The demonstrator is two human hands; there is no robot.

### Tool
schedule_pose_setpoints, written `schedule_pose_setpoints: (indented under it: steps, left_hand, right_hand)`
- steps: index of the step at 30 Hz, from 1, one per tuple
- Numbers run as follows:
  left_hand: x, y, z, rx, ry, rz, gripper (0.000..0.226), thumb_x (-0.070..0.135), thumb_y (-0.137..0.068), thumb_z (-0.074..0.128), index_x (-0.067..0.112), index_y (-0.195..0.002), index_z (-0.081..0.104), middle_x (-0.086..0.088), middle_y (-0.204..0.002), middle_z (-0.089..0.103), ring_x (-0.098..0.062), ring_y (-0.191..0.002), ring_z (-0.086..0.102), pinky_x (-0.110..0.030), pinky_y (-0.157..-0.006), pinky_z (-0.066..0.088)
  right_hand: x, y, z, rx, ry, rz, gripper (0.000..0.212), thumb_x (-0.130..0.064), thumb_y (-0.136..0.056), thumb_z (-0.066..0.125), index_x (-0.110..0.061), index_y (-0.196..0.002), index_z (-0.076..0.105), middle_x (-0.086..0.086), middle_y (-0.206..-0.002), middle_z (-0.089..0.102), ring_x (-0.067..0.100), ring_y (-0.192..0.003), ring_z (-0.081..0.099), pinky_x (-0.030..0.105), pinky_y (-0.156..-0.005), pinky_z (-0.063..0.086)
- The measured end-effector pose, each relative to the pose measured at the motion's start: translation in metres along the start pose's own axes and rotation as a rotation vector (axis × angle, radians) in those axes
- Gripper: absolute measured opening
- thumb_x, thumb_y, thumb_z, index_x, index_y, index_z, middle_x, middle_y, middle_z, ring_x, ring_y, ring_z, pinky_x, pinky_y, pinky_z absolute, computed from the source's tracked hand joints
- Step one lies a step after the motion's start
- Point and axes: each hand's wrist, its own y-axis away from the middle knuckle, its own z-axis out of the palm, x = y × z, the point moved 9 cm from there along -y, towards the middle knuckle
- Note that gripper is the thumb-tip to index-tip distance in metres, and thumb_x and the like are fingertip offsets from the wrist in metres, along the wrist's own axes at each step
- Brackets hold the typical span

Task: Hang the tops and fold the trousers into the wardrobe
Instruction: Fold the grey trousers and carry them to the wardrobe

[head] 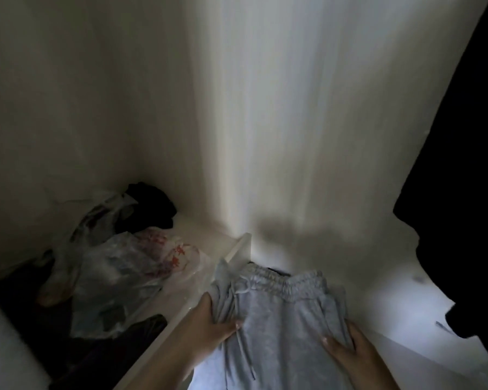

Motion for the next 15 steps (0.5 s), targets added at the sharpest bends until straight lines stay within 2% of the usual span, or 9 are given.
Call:
schedule_pose_setpoints:
  steps: [2,3,5,7,10,12,13,15]
  left_hand:
    - [-0.007,-0.028,0.010,-0.012,0.062,-0.004,0.039,0.030,-0.080,0.075,0.024,-0.109,0.049,0.012,-0.100,0.060,0.003,-0.089,0.057,-0.014,-0.065,0.044]
    - [-0.008,-0.040,0.014,-0.022,0.091,0.006,0.040,0.026,-0.082,0.074,0.024,-0.113,0.049,0.012,-0.102,0.061,0.004,-0.090,0.058,-0.010,-0.064,0.044]
    - [-0.009,-0.065,0.021,-0.020,0.088,0.051,0.040,0.022,-0.083,0.072,0.023,-0.116,0.049,0.011,-0.105,0.062,0.005,-0.092,0.058,-0.008,-0.065,0.045]
    - [-0.012,-0.090,0.027,-0.023,0.056,0.090,0.037,0.023,-0.084,0.071,0.023,-0.115,0.050,0.011,-0.106,0.061,0.007,-0.093,0.058,-0.008,-0.069,0.046]
    - [-0.025,-0.131,0.041,-0.051,-0.016,0.137,0.040,0.029,-0.083,0.072,0.028,-0.116,0.050,0.015,-0.109,0.061,0.007,-0.099,0.057,-0.013,-0.078,0.046]
    - [-0.031,-0.154,0.049,-0.043,-0.092,0.175,0.050,0.048,-0.076,0.070,0.032,-0.119,0.050,0.016,-0.110,0.061,0.002,-0.103,0.058,-0.022,-0.086,0.047]
    - [-0.038,-0.166,0.058,-0.043,-0.148,0.183,0.052,0.053,-0.074,0.067,0.032,-0.119,0.050,0.016,-0.109,0.060,-0.001,-0.102,0.058,-0.019,-0.085,0.047]
    - [-0.056,-0.182,0.076,-0.059,-0.234,0.164,0.050,0.038,-0.081,0.069,0.022,-0.124,0.047,0.011,-0.111,0.056,-0.006,-0.101,0.054,-0.004,-0.075,0.038]
  right_hand:
    - [0.008,-0.023,0.001,0.031,-0.026,-0.027,0.057,-0.024,-0.068,0.082,-0.017,-0.119,0.060,-0.021,-0.094,0.070,-0.012,-0.083,0.063,0.003,-0.068,0.045]
    - [0.015,-0.035,0.001,0.043,-0.016,-0.032,0.060,-0.027,-0.067,0.083,-0.019,-0.121,0.059,-0.018,-0.106,0.070,-0.007,-0.095,0.063,0.007,-0.076,0.045]
    - [0.025,-0.057,0.002,0.083,-0.042,-0.036,0.058,-0.021,-0.078,0.075,-0.017,-0.132,0.054,-0.002,-0.128,0.061,0.012,-0.116,0.057,0.021,-0.089,0.043]
    - [0.041,-0.077,0.002,0.110,-0.067,-0.048,0.059,-0.015,-0.082,0.073,-0.011,-0.136,0.049,0.006,-0.132,0.057,0.020,-0.121,0.053,0.027,-0.092,0.044]
    - [0.066,-0.100,0.009,0.111,-0.107,-0.060,0.087,-0.036,-0.067,0.072,-0.011,-0.144,0.038,0.007,-0.143,0.048,0.020,-0.130,0.045,0.037,-0.108,0.037]
    - [0.082,-0.112,0.012,0.142,-0.114,-0.085,0.100,-0.047,-0.061,0.076,-0.015,-0.146,0.034,0.000,-0.146,0.042,0.017,-0.133,0.040,0.031,-0.107,0.035]
    - [0.095,-0.120,0.014,0.147,-0.118,-0.058,0.095,-0.046,-0.066,0.079,-0.018,-0.145,0.036,-0.002,-0.146,0.041,0.017,-0.133,0.040,0.029,-0.106,0.034]
    - [0.118,-0.130,0.017,0.170,-0.144,-0.004,0.073,-0.031,-0.077,0.076,-0.020,-0.140,0.041,0.001,-0.143,0.044,0.020,-0.133,0.040,0.027,-0.103,0.031]
